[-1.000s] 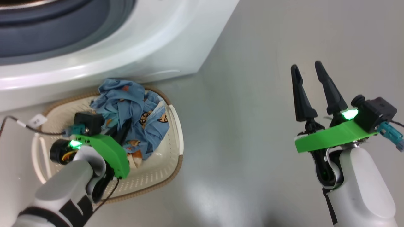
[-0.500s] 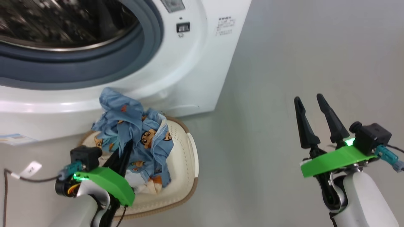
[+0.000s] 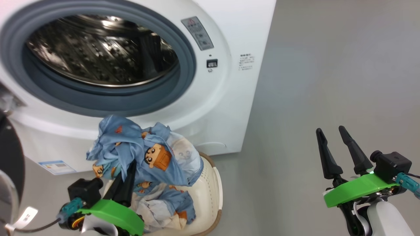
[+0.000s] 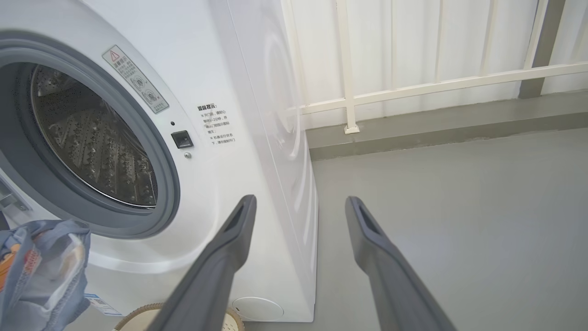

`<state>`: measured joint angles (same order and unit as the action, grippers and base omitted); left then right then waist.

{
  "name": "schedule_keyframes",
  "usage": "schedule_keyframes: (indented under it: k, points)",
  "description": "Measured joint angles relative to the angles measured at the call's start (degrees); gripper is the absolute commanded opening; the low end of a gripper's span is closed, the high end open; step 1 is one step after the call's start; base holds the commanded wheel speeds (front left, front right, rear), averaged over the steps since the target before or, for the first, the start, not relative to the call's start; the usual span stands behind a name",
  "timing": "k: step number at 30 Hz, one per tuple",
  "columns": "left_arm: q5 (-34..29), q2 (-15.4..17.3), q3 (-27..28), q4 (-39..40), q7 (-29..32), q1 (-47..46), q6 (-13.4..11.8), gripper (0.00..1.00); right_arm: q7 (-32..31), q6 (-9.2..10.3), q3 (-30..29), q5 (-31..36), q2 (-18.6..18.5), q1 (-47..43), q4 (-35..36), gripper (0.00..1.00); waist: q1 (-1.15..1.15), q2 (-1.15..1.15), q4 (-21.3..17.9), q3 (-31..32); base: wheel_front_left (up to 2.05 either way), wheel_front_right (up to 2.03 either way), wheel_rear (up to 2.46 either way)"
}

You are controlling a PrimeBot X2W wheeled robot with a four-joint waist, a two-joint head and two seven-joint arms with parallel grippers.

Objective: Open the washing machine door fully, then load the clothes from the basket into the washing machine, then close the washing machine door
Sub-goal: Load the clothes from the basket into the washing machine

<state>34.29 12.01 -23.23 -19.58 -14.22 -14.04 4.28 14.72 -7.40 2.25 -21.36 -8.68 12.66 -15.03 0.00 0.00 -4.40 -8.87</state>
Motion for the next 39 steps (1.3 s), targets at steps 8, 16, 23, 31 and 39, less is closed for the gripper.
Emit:
schedule_keyframes:
  k: [8,16,23,31,39]
  points:
    - [-4.37,-1.89,5.68,4.97,-0.01,3.53,-0.49,0.0,0.0,0.0,0.01,-0.19,-0.37,-1.27,0.34,1.0,0.0,0.0,2.13,3.56,0.0,0.0,0.0]
    - [-6.72,-3.04,7.79,5.83,-0.18,3.54,-0.02,0.0,0.0,0.0,0.11,-0.47,-0.53,-1.33,0.48,1.0,0.0,0.0,2.22,3.78,0.0,0.0,0.0]
    - [-9.32,-3.34,7.92,2.57,-0.18,-1.26,0.45,0.0,0.0,0.0,0.52,-0.47,-0.53,-1.27,0.59,1.0,0.0,0.0,1.33,2.49,0.0,0.0,0.0]
    - [-10.13,-3.15,9.43,-8.11,-0.41,-13.84,0.62,0.0,0.0,0.0,0.93,-0.46,-0.52,-0.25,1.44,1.0,0.0,0.0,-0.32,-0.78,0.0,0.0,0.0]
    - [-11.89,-2.26,11.99,-19.47,-0.41,-27.52,1.04,0.0,0.0,0.0,1.07,-0.38,-0.21,2.71,2.8,1.0,0.0,0.0,-2.65,-6.24,0.0,0.0,0.0]
